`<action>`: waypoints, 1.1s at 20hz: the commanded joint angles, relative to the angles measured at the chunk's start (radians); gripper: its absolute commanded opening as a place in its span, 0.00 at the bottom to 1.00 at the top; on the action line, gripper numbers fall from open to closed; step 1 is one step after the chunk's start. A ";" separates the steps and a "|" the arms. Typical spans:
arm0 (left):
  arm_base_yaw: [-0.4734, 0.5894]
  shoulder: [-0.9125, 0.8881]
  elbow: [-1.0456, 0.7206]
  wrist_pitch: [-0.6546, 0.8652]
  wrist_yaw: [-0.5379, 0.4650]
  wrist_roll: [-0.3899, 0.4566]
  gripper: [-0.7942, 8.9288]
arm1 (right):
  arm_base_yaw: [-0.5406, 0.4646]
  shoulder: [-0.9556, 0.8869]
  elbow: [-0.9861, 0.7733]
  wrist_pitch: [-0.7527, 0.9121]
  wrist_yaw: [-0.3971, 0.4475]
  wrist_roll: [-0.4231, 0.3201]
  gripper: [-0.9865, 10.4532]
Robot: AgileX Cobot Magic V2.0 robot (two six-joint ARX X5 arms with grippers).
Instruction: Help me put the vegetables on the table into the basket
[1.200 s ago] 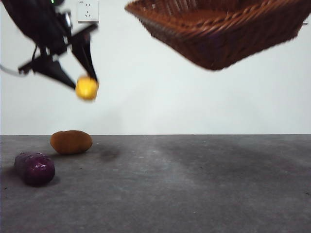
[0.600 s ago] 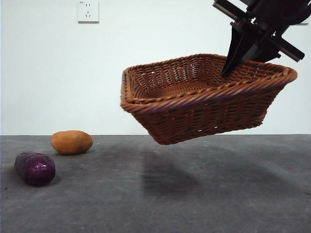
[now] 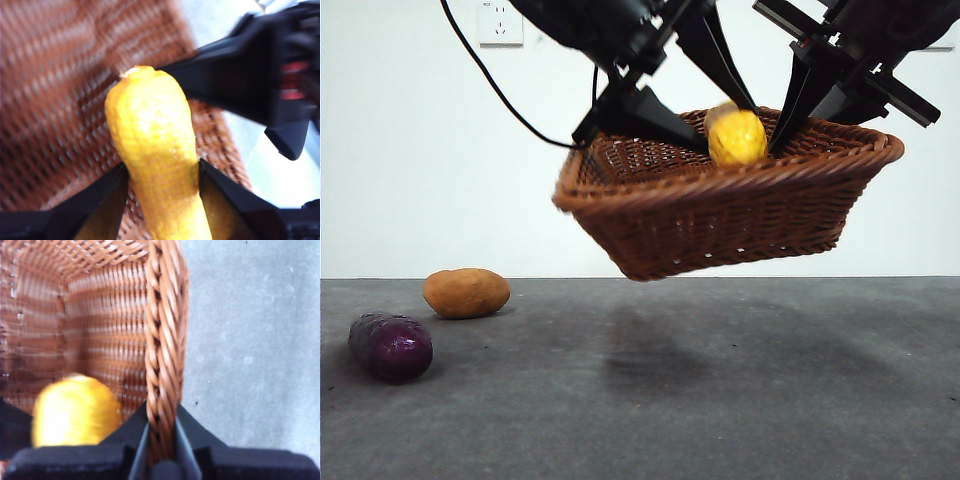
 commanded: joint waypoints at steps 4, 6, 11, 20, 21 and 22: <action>-0.010 0.009 -0.010 0.005 0.001 -0.029 0.10 | 0.002 -0.001 -0.003 0.050 -0.010 0.018 0.08; -0.011 0.009 -0.010 -0.012 0.001 -0.028 0.39 | 0.002 -0.001 -0.002 0.049 -0.010 0.018 0.08; -0.011 0.009 -0.010 -0.034 -0.026 -0.024 0.50 | 0.002 -0.001 -0.003 0.049 -0.025 0.018 0.08; 0.040 -0.079 -0.009 -0.133 -0.041 0.029 0.50 | -0.001 -0.001 -0.002 0.046 -0.016 -0.006 0.08; 0.057 -0.114 -0.009 -0.152 -0.067 0.033 0.50 | -0.001 -0.001 -0.002 0.046 -0.016 -0.012 0.08; 0.078 -0.152 -0.009 -0.174 -0.098 0.042 0.50 | -0.001 -0.001 -0.002 0.045 -0.016 -0.016 0.08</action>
